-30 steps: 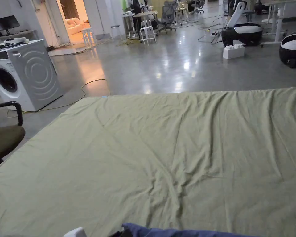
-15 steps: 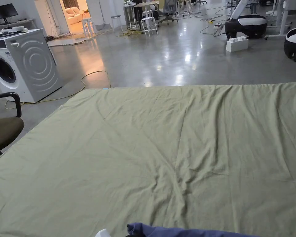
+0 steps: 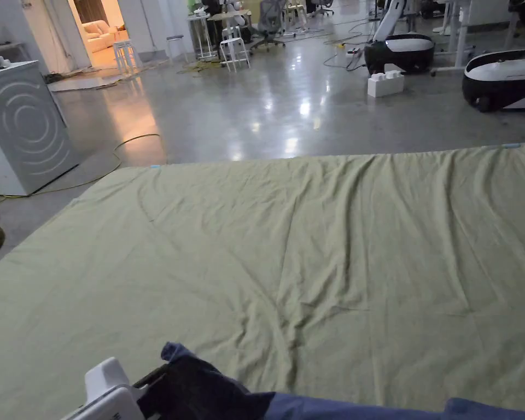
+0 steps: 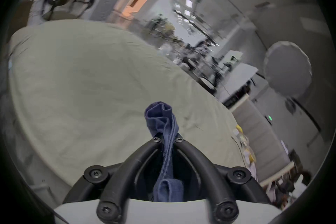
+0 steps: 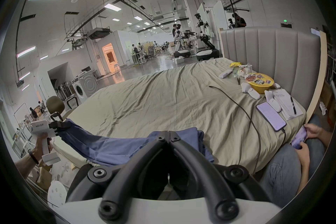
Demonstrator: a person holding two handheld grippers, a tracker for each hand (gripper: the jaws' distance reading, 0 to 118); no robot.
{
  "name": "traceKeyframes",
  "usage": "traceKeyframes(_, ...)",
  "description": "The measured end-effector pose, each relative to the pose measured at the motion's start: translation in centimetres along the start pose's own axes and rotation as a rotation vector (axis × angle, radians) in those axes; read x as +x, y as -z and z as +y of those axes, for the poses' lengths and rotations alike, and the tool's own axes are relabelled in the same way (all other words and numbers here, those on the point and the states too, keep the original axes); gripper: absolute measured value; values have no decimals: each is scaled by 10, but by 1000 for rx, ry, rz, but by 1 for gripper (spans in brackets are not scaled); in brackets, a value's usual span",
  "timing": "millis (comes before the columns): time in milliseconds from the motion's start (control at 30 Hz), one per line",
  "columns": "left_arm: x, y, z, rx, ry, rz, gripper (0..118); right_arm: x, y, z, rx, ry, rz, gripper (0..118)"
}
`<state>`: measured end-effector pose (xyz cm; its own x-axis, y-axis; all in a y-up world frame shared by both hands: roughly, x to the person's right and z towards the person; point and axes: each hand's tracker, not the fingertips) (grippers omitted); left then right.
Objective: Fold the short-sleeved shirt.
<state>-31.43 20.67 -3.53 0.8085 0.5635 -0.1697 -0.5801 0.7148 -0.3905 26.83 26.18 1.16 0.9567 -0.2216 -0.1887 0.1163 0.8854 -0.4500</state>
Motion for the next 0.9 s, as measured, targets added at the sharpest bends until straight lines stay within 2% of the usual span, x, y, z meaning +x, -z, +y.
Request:
traceKeyframes(100,70,30,-39,-110,95,-105,6,4,-5,-3,2,19,-4,0)
traceKeyframes(200,119,78,-90,-253,75,-153,7,7,-16,-5,11,15,-11,0)
traceKeyframes(267,143,106,-123,-328,124,-145,7,14,-25,-9,17,12,-31,0)
traceKeyframes(333,160,129,-148,-376,167,-108,8,23,-34,-15,22,47,-36,0)
traceKeyframes(367,165,139,-157,-413,176,-103,20,27,-37,-19,19,70,-39,0)
traceKeyframes(433,170,150,-166,-466,181,-51,51,34,-41,-27,7,104,-53,0)
traceKeyframes(467,173,151,-166,-467,176,-95,66,38,-41,-31,-1,113,-62,0)
traceKeyframes(500,176,147,-161,-472,171,-162,71,42,-41,-35,-12,118,-70,0)
traceKeyframes(567,176,125,-143,-410,176,-209,71,46,-42,-39,-22,126,-74,0)
traceKeyframes(633,171,99,-124,-322,175,-203,71,50,-43,-42,-24,148,-53,0)
traceKeyframes(733,143,73,-111,-211,9,-164,68,48,-42,-40,-28,154,-38,0)
traceKeyframes(767,136,73,-112,-212,-37,-146,57,48,-42,-40,-28,152,-34,0)
traceKeyframes(800,131,78,-117,-246,-51,-132,35,48,-40,-39,-31,148,-26,0)
traceKeyframes(833,126,88,-125,-283,-48,-110,6,47,-39,-39,-32,147,-23,0)
traceKeyframes(900,126,105,-143,-355,-31,-115,4,46,-38,-39,-37,141,-18,0)
